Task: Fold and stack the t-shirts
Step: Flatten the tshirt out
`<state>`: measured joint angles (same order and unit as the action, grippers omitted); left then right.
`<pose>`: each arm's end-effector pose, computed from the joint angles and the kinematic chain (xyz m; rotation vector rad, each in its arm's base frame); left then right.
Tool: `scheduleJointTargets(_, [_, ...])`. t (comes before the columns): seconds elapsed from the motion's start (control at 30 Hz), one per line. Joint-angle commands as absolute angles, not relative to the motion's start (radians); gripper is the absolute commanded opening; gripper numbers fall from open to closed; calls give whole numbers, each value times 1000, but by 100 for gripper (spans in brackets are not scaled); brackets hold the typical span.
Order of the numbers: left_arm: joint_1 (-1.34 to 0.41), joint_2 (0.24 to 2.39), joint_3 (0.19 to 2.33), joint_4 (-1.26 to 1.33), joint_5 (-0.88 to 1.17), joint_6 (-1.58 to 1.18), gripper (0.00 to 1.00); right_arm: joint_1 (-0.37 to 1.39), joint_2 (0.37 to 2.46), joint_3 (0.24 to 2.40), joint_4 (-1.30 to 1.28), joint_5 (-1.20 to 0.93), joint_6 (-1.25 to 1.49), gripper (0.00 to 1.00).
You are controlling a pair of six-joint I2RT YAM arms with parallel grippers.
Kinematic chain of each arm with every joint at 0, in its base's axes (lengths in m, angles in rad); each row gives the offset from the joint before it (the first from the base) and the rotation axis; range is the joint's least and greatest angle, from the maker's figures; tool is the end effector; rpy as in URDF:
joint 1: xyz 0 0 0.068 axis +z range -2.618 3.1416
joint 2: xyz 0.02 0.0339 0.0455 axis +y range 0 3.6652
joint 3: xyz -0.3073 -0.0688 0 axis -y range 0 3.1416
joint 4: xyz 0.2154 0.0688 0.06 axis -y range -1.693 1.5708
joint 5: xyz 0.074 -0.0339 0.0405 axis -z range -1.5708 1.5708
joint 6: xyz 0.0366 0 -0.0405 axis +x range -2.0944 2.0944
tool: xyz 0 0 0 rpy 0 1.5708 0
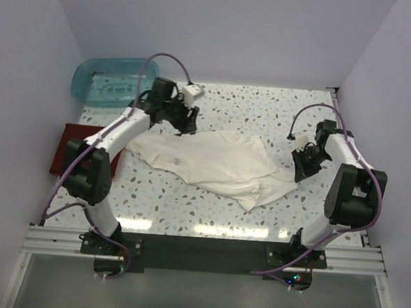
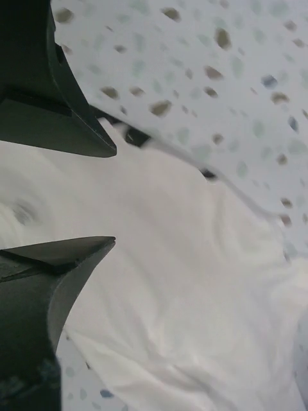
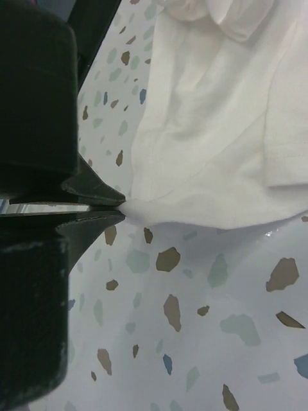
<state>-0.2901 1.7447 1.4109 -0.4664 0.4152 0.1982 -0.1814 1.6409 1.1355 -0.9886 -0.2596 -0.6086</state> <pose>0.3515 -0.1203 0.3252 0.7594 2.2215 -0.5358 0.2647 -0.0390 0.2592 -0.6409 2.8848 0.3123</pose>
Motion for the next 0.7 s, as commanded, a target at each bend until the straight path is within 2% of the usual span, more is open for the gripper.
scheduleJointTargets(0.0, [-531,1790,1439,-246,528,229,57,-178,1618,1114,-1011,-333,-509,0])
scheduleJointTargets(0.2, [-800,1942,1479,24,398,216,56,-181,1621,1085,-996,-273,-411,0])
scheduleJointTargets(0.3, [-889,2035,1535,72,323,242,55,-186,1609,1081,-989,-229,-382,0])
scheduleJointTargets(0.5, [-977,2163,1611,176,198,261,56,-187,1646,1091,-999,-195,-360,0])
scheduleJointTargets(0.67, [-1012,2246,1676,207,173,265,53,-187,1670,1094,-1003,-202,-356,0])
